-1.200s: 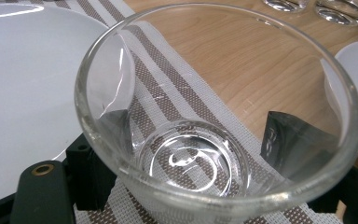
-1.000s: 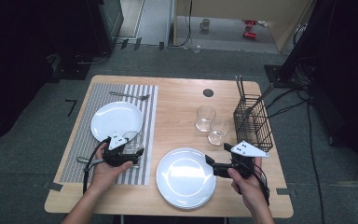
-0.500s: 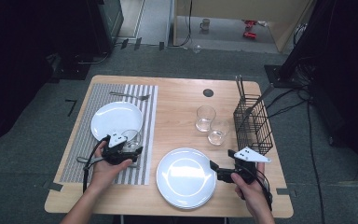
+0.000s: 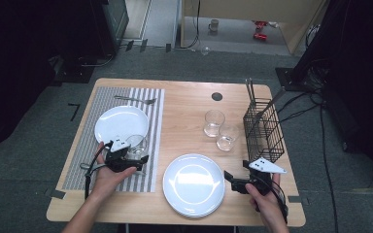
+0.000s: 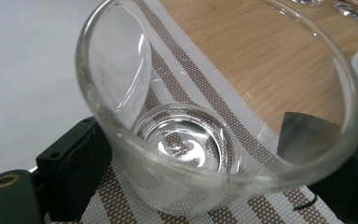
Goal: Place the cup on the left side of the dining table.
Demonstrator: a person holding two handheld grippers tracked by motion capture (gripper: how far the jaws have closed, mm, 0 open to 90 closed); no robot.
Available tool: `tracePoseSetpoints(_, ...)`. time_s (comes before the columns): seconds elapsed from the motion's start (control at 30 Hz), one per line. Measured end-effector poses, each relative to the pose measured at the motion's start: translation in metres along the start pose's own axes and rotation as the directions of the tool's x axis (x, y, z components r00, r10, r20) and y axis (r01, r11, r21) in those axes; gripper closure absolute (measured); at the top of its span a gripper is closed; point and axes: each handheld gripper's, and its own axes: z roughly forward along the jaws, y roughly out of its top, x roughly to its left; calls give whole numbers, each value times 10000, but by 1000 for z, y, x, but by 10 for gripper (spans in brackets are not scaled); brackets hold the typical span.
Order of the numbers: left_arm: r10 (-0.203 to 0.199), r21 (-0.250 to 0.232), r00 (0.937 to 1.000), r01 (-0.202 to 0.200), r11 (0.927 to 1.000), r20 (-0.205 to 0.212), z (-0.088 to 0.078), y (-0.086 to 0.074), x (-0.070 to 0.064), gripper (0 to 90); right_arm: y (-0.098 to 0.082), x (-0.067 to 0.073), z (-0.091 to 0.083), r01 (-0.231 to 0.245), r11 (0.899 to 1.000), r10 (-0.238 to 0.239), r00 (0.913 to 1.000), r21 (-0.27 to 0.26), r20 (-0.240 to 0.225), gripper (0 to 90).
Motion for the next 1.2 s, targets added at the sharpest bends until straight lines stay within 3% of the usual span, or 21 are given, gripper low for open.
tracePoseSetpoints(0.1,30,-112,10000,-31,9999,-94,-4,-1,0,90,-3,-3,0,-51,10000,51,10000,23,34,124)
tracePoseSetpoints(0.3,-100,-598,9998,111,9981,184,-17,1,2,90,-9,-10,-3,-113,9998,109,9996,136,268,124)
tracePoseSetpoints(0.73,-2,-999,9995,34,9950,329,-45,-1,3,90,-17,-28,-16,-342,9993,332,9967,129,742,124)
tracePoseSetpoints(1.2,-201,-1012,9997,211,9946,107,-73,-21,12,90,-24,-47,-28,-666,9976,639,9903,178,1232,124)
